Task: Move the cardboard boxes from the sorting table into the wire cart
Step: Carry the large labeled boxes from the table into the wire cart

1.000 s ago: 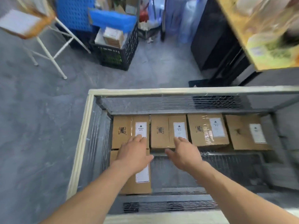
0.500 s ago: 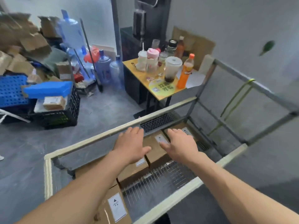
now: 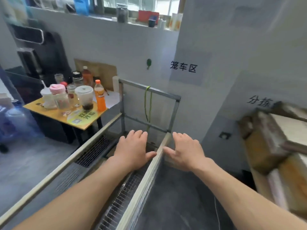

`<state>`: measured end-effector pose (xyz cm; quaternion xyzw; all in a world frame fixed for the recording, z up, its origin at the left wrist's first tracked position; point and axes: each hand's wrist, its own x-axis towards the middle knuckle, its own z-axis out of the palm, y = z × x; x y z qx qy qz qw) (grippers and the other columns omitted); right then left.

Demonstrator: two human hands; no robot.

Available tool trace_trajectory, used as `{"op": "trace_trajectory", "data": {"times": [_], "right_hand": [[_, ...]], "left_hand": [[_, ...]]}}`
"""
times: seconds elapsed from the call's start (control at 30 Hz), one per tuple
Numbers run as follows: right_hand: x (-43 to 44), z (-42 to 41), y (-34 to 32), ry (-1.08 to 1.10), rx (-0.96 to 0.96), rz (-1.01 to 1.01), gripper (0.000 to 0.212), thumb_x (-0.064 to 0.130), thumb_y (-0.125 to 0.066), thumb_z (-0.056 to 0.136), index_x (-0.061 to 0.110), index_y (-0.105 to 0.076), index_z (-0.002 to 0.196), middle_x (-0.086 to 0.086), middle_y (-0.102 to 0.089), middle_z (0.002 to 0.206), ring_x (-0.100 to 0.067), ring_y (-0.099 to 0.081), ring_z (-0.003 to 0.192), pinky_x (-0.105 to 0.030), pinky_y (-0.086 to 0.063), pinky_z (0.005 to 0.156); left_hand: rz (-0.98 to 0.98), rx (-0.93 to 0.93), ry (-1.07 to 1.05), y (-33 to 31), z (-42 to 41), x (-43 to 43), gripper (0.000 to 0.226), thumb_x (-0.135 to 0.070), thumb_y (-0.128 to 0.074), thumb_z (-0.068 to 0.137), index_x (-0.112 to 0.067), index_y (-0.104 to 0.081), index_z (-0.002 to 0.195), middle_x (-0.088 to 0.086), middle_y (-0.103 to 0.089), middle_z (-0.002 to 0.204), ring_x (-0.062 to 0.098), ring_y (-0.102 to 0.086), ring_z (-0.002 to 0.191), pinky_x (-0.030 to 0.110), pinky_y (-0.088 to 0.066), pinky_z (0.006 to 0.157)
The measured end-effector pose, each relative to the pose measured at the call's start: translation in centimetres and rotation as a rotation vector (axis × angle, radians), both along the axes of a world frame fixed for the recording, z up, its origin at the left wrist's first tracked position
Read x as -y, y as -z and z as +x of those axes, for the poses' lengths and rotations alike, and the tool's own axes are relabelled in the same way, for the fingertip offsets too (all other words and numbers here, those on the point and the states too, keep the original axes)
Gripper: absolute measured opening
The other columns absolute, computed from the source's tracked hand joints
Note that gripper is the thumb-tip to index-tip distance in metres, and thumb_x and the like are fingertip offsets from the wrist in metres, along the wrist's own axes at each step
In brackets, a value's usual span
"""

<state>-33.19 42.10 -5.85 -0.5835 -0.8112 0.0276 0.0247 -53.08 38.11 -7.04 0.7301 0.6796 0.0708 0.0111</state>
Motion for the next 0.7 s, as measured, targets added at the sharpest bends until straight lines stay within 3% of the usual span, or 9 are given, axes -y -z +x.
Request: {"op": "trace_trajectory", "data": {"times": [0.5, 0.7], "right_hand": [[8.9, 27.3, -1.7, 0.428, -0.056, 0.056, 0.076, 0.071, -0.041, 0.091, 0.021, -0.038, 0.148, 0.001, -0.051, 0.144, -0.022, -0.044, 0.134, -0.05, -0.041, 0.105], [12.8, 35.4, -2.5, 0.533, -0.076, 0.101, 0.074, 0.072, -0.046, 0.09, 0.023, -0.042, 0.147, 0.001, -0.052, 0.147, -0.023, -0.044, 0.138, -0.05, -0.041, 0.11]], "left_hand": [[0.043, -0.037, 0.373, -3.5, 27.8, 1.2, 0.075, -0.073, -0.048, 0.087, -0.02, -0.041, 0.139, -0.003, -0.045, 0.146, 0.021, -0.038, 0.136, 0.044, -0.042, 0.101], [0.045, 0.02, 0.489, -4.5, 36.7, 3.4, 0.086, -0.073, -0.048, 0.089, -0.018, -0.031, 0.153, 0.0, -0.038, 0.156, 0.022, -0.034, 0.144, 0.047, -0.039, 0.11]]}}
